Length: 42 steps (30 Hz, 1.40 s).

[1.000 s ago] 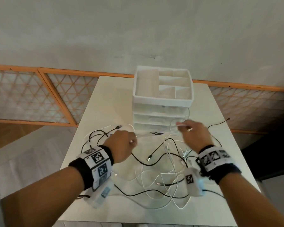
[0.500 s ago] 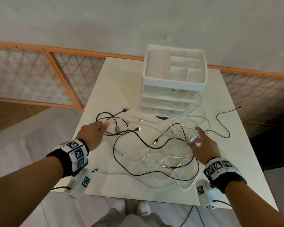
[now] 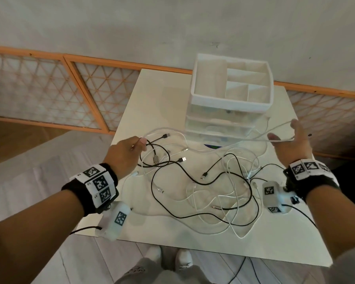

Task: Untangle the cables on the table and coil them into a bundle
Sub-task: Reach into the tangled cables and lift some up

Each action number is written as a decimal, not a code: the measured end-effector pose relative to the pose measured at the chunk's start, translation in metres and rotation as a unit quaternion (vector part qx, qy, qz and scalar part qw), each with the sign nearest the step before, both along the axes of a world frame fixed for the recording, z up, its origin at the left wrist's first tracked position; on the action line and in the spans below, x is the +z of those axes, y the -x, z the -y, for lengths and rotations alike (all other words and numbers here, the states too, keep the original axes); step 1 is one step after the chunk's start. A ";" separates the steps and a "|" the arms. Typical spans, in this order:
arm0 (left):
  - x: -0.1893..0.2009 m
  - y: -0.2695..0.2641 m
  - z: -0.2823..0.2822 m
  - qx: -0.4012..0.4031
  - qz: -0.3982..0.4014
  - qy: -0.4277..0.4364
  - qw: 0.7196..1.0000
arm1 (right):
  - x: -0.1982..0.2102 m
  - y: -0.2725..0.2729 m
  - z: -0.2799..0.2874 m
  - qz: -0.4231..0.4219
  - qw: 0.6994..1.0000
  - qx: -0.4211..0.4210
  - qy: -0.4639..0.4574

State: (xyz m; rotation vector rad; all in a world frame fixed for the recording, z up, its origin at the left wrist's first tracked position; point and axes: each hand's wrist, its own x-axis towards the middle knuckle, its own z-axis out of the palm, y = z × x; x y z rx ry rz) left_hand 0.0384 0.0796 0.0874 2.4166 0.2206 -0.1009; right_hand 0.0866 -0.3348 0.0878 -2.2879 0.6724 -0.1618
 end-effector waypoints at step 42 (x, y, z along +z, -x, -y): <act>0.034 -0.031 0.051 0.028 -0.189 0.393 0.900 | 0.049 0.058 -0.212 0.220 0.950 0.204 -0.089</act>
